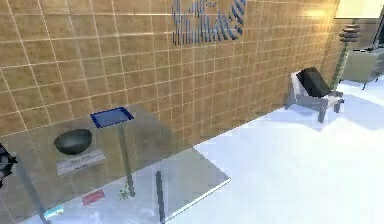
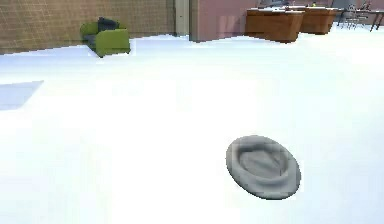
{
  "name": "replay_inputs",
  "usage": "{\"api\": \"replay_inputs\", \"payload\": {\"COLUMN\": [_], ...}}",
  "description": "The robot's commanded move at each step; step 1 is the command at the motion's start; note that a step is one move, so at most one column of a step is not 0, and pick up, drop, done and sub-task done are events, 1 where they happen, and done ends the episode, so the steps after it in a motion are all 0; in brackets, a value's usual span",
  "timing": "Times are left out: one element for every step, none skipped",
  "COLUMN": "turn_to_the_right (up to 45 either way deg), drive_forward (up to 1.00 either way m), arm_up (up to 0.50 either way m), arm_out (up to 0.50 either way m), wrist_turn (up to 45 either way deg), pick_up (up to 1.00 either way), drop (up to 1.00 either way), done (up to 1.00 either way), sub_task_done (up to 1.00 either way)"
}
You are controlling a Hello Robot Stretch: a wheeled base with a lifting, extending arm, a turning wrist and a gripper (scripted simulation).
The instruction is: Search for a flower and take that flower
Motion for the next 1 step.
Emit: {"api": "replay_inputs", "payload": {"turn_to_the_right": [45.0], "drive_forward": [0.00], "arm_up": [0.00], "arm_out": [0.00], "wrist_turn": [0.0], "pick_up": [0.00], "drop": [0.00], "done": [0.00], "sub_task_done": [0.00]}}
